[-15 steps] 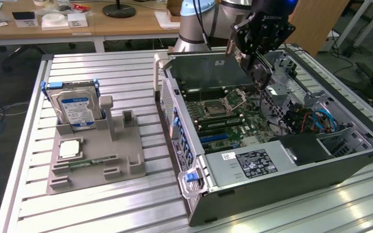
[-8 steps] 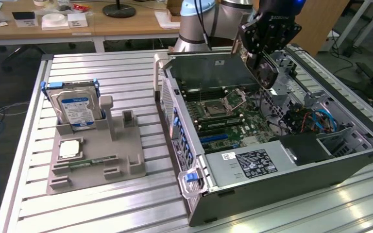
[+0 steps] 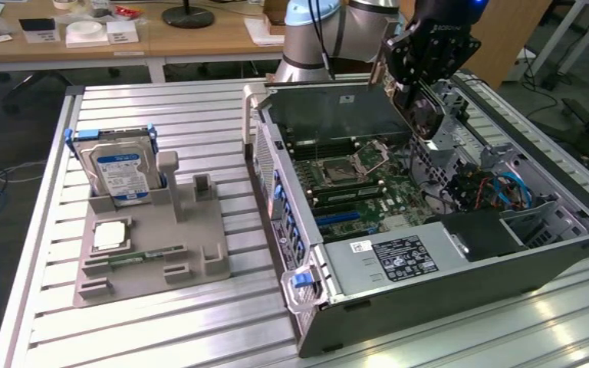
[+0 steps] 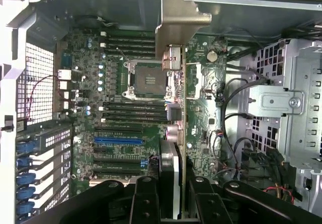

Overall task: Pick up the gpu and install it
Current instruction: 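Pick up the gpu and move the gpu toward the slot, then insert the gpu into the slot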

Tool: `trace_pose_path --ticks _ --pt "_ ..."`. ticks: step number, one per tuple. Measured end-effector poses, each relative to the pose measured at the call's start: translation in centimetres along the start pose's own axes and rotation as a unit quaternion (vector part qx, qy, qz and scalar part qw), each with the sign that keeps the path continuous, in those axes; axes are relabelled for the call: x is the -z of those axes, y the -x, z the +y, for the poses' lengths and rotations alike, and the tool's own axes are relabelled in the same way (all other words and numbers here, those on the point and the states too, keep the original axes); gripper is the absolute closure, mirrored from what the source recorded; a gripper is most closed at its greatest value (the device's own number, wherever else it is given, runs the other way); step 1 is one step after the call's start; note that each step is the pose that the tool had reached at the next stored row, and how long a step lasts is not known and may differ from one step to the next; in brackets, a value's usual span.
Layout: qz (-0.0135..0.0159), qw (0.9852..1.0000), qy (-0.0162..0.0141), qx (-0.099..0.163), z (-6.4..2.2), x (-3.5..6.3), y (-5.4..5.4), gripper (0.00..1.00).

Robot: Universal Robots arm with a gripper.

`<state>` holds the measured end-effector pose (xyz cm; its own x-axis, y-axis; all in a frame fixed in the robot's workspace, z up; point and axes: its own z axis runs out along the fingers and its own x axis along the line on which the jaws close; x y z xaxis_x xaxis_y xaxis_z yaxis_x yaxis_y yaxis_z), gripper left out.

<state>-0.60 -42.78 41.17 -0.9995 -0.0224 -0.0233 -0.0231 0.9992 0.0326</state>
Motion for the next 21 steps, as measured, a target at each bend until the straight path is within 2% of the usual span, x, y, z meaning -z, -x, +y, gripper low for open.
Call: trace_pose_path --ticks 13,17,21 --pt "0.0001 1.0 0.0 0.002 0.0 0.0 0.0 0.72" --pt "0.0005 0.9999 0.0003 0.015 0.0 0.0 0.0 0.72" --pt "0.0013 0.9992 0.0009 0.041 0.0 0.0 0.0 0.72"
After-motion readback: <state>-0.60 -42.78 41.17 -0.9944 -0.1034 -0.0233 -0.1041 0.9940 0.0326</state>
